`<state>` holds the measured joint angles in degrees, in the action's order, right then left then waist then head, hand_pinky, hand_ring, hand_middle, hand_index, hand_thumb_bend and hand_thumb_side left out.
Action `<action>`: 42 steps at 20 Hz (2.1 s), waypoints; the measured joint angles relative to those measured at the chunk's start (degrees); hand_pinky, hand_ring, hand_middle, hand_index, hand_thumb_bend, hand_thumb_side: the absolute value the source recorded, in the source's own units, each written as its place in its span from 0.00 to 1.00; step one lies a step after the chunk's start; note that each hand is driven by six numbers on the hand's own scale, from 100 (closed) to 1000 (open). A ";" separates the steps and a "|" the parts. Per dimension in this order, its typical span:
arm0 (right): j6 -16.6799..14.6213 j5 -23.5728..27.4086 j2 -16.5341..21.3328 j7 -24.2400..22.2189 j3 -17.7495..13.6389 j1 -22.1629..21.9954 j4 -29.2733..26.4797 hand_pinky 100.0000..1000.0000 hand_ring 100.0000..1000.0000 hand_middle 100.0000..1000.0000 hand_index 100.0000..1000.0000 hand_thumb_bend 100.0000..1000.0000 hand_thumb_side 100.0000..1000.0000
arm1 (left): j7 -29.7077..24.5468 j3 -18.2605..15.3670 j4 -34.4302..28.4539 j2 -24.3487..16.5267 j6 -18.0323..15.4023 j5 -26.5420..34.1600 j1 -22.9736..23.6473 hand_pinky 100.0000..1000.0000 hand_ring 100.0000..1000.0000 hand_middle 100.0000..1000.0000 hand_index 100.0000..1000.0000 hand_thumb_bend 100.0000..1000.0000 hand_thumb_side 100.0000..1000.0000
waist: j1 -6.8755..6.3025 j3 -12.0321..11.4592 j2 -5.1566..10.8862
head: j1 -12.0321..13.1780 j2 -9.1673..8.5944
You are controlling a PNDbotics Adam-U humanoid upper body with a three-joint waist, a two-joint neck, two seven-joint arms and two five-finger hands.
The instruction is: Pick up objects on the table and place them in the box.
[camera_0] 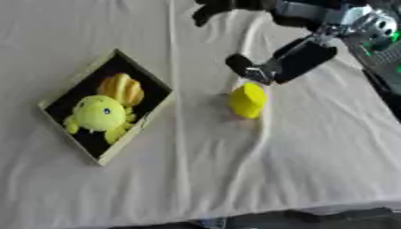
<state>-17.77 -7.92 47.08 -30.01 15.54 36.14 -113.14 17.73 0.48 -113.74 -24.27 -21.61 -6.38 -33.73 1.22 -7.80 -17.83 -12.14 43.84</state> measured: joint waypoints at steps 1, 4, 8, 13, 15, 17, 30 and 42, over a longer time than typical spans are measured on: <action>-0.66 0.14 0.72 -0.48 -0.07 -0.96 -0.19 1.00 0.98 0.79 0.92 0.00 0.11 | -0.04 0.00 0.00 0.00 0.06 0.00 0.01 0.71 0.73 0.69 0.88 0.00 0.22 | 0.00 0.00 -0.09 | 0.02 0.00; -2.02 0.19 2.41 -1.61 -0.69 -3.92 -0.31 1.00 0.98 0.79 0.92 0.00 0.11 | -0.18 0.00 0.00 0.00 0.33 0.00 0.09 0.71 0.73 0.69 0.88 0.00 0.23 | -0.01 0.00 -0.31 | 0.12 0.00; -3.00 -0.07 3.73 -2.20 -1.52 -6.65 -0.33 1.00 0.99 0.79 0.92 0.00 0.11 | -0.35 0.00 0.00 0.00 0.61 0.02 0.27 0.71 0.73 0.69 0.88 0.00 0.24 | -0.09 0.00 -0.75 | -0.01 0.00; -3.29 -0.15 4.24 -2.32 -2.33 -7.47 -0.35 1.00 0.99 0.80 0.93 0.00 0.11 | -0.49 0.00 0.00 0.00 0.76 0.18 0.38 0.70 0.73 0.69 0.88 0.00 0.26 | -0.60 -0.04 -1.63 | -0.09 -0.09; -3.18 -0.52 4.44 -2.31 -2.63 -7.53 -0.36 1.00 1.00 0.80 0.93 0.00 0.11 | -0.50 -0.01 0.00 0.00 0.79 0.27 0.44 0.70 0.73 0.69 0.88 0.00 0.26 | -0.83 -0.05 -1.99 | 0.32 -0.62; -2.88 -0.99 4.66 -2.39 -2.83 -7.80 -0.39 1.00 1.00 0.80 0.94 0.00 0.11 | -0.49 -0.04 0.00 0.00 0.89 0.29 0.52 0.70 0.73 0.69 0.88 0.00 0.27 | -1.08 -0.05 -2.22 | 1.12 -1.33; -2.63 -5.22 4.66 -4.09 -3.13 -7.57 2.76 1.00 1.00 0.80 0.96 0.00 0.11 | -0.47 -0.39 0.00 0.04 1.44 0.79 1.17 0.70 0.73 0.69 0.88 0.00 0.30 | -2.12 -0.43 -3.44 | 4.51 -3.61; -5.37 -10.98 4.61 -4.42 -2.43 -7.35 9.79 1.00 1.00 0.81 0.97 0.00 0.10 | -0.71 -0.41 0.00 0.08 1.71 1.33 1.36 0.70 0.73 0.69 0.88 0.00 0.31 | -2.39 -0.94 -3.71 | 4.91 -3.53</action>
<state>-23.14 -18.91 51.69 -34.44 13.11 28.79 -103.35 17.02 0.07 -113.74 -24.19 -19.90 -5.05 -32.37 -1.17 -8.74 -21.54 -7.23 40.31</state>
